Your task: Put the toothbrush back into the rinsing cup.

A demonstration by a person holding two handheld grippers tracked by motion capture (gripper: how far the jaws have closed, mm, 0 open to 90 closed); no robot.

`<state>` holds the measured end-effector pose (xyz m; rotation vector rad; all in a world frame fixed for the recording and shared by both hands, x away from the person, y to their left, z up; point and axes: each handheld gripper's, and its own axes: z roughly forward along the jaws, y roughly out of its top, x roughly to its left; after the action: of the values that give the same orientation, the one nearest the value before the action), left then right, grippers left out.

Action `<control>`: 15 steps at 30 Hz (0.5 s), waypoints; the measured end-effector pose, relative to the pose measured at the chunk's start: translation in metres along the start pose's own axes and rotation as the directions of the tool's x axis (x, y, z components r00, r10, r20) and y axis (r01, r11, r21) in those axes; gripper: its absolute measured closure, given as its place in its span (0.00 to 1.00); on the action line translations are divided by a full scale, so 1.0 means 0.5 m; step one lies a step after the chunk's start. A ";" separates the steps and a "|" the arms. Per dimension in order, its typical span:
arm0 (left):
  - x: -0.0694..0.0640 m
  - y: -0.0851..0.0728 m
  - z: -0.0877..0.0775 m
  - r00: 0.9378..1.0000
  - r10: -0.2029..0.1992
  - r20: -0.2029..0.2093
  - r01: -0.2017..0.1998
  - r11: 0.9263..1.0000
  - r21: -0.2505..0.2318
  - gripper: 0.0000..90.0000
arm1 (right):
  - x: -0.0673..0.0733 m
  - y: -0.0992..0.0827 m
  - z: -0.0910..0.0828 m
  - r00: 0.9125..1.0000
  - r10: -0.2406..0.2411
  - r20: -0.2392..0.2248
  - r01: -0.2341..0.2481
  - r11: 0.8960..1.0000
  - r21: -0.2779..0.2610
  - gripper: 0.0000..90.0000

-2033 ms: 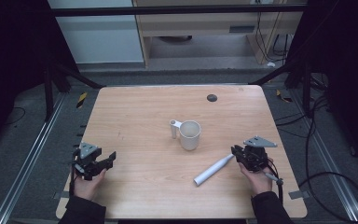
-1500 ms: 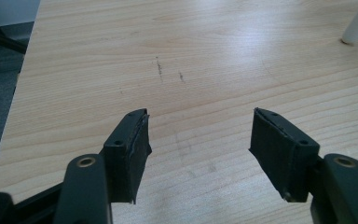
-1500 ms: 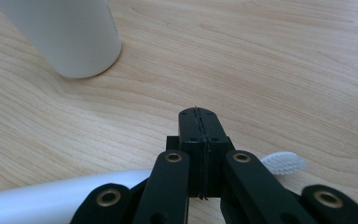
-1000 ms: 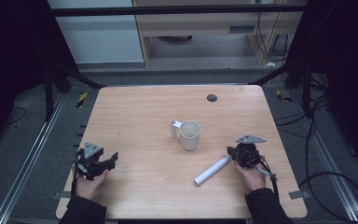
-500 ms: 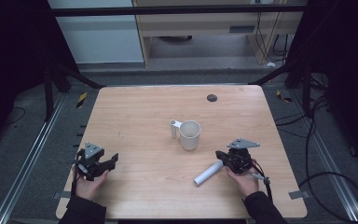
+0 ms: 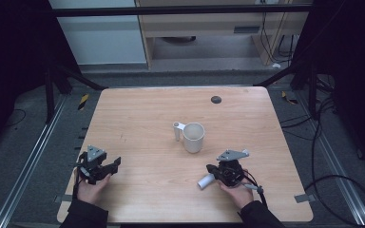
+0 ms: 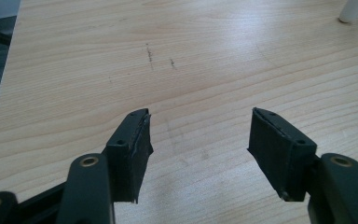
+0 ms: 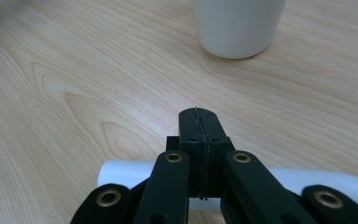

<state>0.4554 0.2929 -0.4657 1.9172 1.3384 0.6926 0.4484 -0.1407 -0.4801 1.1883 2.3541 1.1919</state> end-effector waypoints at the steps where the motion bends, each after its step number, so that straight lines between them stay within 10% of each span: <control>1: 0.000 0.000 0.000 1.000 -0.001 0.000 0.001 1.000 0.001 0.42 | 0.001 -0.001 0.002 1.000 -0.006 -0.001 0.006 1.000 0.005 1.00; 15: 0.002 -0.001 0.001 1.000 0.000 -0.002 0.000 1.000 0.009 0.42 | 0.008 -0.008 0.012 1.000 -0.022 -0.016 0.022 0.998 0.053 1.00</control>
<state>0.4559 0.2937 -0.4666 1.9240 1.3453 0.6894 0.4467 -0.1358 -0.4863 1.1707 2.4181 1.1427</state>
